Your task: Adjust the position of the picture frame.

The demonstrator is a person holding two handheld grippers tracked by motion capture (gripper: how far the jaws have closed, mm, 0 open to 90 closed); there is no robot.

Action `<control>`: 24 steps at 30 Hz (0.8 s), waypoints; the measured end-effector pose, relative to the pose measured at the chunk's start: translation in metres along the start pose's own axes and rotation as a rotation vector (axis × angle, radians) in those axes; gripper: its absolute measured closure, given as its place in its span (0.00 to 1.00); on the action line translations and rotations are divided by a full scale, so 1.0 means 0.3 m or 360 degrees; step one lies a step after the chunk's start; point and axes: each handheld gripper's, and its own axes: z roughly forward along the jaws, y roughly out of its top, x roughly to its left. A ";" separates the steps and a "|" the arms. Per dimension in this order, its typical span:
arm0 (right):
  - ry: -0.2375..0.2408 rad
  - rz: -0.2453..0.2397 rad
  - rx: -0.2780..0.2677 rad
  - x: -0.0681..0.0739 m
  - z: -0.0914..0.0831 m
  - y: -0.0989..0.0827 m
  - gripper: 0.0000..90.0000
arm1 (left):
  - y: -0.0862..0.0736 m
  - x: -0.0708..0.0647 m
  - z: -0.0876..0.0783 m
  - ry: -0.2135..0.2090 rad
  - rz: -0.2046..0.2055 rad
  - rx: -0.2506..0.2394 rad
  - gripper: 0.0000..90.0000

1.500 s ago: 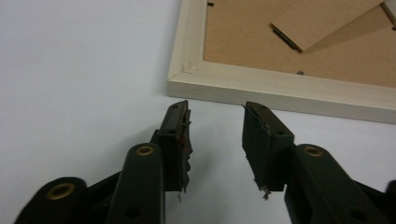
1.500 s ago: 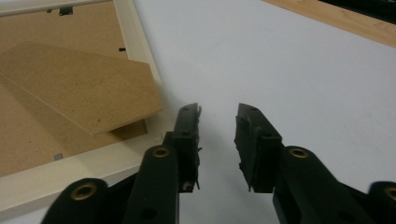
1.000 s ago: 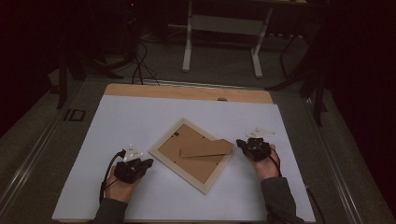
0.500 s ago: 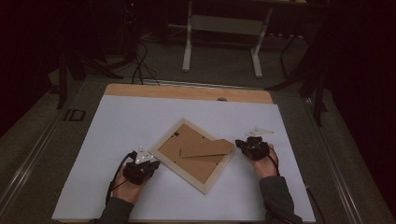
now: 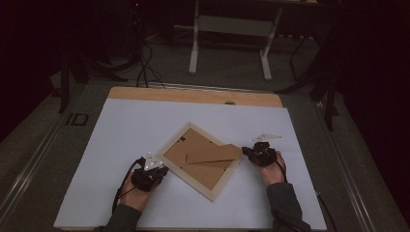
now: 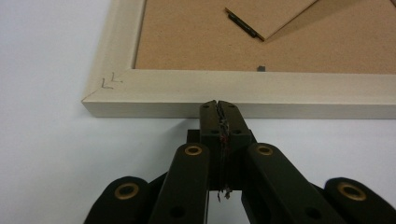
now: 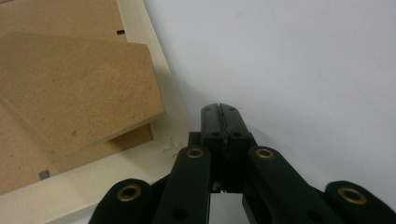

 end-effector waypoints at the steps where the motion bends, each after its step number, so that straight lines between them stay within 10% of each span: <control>1: -0.0001 0.0002 0.0000 -0.001 0.001 0.001 1.00 | 0.000 -0.003 0.002 0.0000 0.0003 0.0003 1.00; 24: 0.0040 0.0029 0.0014 -0.008 0.011 -0.005 1.00 | -0.009 -0.015 0.022 0.0025 -0.0005 0.0023 1.00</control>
